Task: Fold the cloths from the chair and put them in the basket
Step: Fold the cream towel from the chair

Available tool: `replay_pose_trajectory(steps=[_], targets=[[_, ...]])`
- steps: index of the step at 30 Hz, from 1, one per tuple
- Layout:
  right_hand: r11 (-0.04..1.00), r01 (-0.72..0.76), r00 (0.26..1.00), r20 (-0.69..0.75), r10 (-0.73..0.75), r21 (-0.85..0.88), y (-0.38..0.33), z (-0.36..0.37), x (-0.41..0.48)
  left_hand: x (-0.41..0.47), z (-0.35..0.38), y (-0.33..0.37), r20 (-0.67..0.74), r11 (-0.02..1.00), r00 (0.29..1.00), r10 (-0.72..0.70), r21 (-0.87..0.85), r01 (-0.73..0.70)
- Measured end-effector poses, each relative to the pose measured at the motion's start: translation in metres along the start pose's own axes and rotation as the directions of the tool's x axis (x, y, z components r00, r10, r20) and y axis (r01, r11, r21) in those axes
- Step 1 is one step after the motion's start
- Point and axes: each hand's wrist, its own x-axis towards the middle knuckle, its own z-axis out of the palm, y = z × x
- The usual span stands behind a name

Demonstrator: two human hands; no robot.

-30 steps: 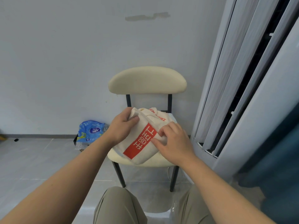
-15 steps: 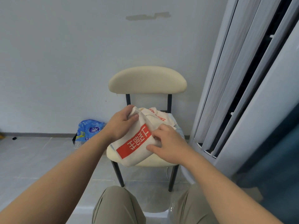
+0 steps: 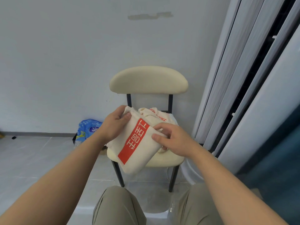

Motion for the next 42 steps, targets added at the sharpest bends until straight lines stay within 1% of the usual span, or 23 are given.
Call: replay_pose_trajectory(steps=[3,5,7,8,9,10,11,12,13,15,17,19,20,23,26,28,30,31,33,36,38,40,42], targets=[[0.997,0.021,0.999,-0.049,-0.017,0.079,0.001,-0.008,0.006,-0.002,0.002,0.001,0.003,0.995,0.999,-0.037,-0.094,0.037],[0.991,-0.002,0.997,-0.078,0.012,0.131,0.007,-0.009,0.009,-0.002,0.004,0.002,0.000,0.995,0.999,-0.040,-0.088,0.039],[0.974,-0.015,0.979,-0.195,0.061,0.226,0.019,-0.004,0.011,-0.002,0.009,0.003,-0.006,0.999,0.999,-0.035,-0.040,0.035],[0.944,-0.019,0.955,-0.275,0.115,0.330,0.027,0.000,0.012,-0.002,0.014,0.005,-0.013,0.999,0.999,-0.033,-0.009,0.033],[0.875,-0.016,0.916,-0.343,0.206,0.483,0.035,0.006,0.014,-0.002,0.019,0.006,-0.025,0.999,0.999,-0.030,0.024,0.030],[0.760,-0.005,0.871,-0.371,0.323,0.650,0.042,0.013,0.015,-0.002,0.025,0.009,-0.037,0.998,0.999,-0.025,0.061,0.027],[0.624,0.004,0.834,-0.347,0.429,0.782,0.048,0.021,0.016,-0.002,0.030,0.011,-0.052,0.995,0.998,-0.017,0.093,0.021],[0.512,-0.010,0.819,-0.287,0.497,0.859,0.055,0.029,0.016,-0.001,0.035,0.014,-0.064,0.993,0.998,-0.006,0.115,0.014],[0.452,-0.068,0.819,-0.209,0.535,0.889,0.060,0.038,0.015,-0.001,0.040,0.016,-0.070,0.992,0.998,-0.001,0.127,0.010],[0.418,-0.227,0.806,-0.071,0.588,0.879,0.065,0.055,0.008,0.000,0.048,0.020,-0.068,0.988,0.998,-0.001,0.152,0.012],[0.405,-0.304,0.794,-0.006,0.608,0.862,0.066,0.066,0.004,-0.001,0.054,0.021,-0.063,0.989,0.998,-0.003,0.146,0.012],[0.424,-0.307,0.786,-0.024,0.618,0.852,0.066,0.072,0.004,-0.001,0.056,0.021,-0.068,0.995,0.997,-0.034,0.096,0.040],[0.463,-0.304,0.782,-0.060,0.621,0.833,0.066,0.073,0.004,-0.001,0.055,0.018,-0.078,0.996,0.996,-0.050,0.072,0.055],[0.637,-0.311,0.755,-0.224,0.616,0.705,0.067,0.075,0.007,0.001,0.052,0.008,-0.115,0.993,0.987,-0.113,0.019,0.116],[0.778,-0.321,0.716,-0.399,0.572,0.540,0.065,0.072,0.011,-0.001,0.053,-0.005,-0.160,0.978,0.965,-0.210,-0.051,0.204],[0.832,-0.320,0.705,-0.473,0.528,0.452,0.063,0.070,0.015,-0.004,0.056,-0.014,-0.149,0.929,0.923,-0.356,-0.168,0.331],[0.853,-0.327,0.694,-0.509,0.509,0.407,0.064,0.066,0.020,-0.008,0.062,-0.028,-0.052,0.817,0.859,-0.510,-0.340,0.465],[0.857,-0.335,0.694,-0.513,0.505,0.391,0.064,0.064,0.022,-0.012,0.064,-0.036,-0.013,0.782,0.836,-0.548,-0.363,0.507],[0.870,-0.361,0.715,-0.499,0.489,0.336,0.065,0.062,0.028,-0.013,0.073,-0.051,-0.058,0.817,0.850,-0.524,-0.317,0.482],[0.903,-0.380,0.766,-0.479,0.429,0.201,0.068,0.060,0.042,-0.005,0.082,-0.061,-0.244,0.900,0.870,-0.428,-0.200,0.387],[0.910,-0.400,0.783,-0.477,0.400,0.108,0.074,0.058,0.056,0.014,0.083,-0.065,-0.327,0.937,0.878,-0.350,-0.109,0.332],[0.900,-0.432,0.772,-0.492,0.403,0.058,0.084,0.053,0.075,0.039,0.083,-0.069,-0.344,0.958,0.896,-0.280,-0.039,0.284],[0.886,-0.461,0.754,-0.507,0.418,0.045,0.096,0.050,0.101,0.067,0.082,-0.079,-0.339,0.959,0.901,-0.271,-0.020,0.282]])
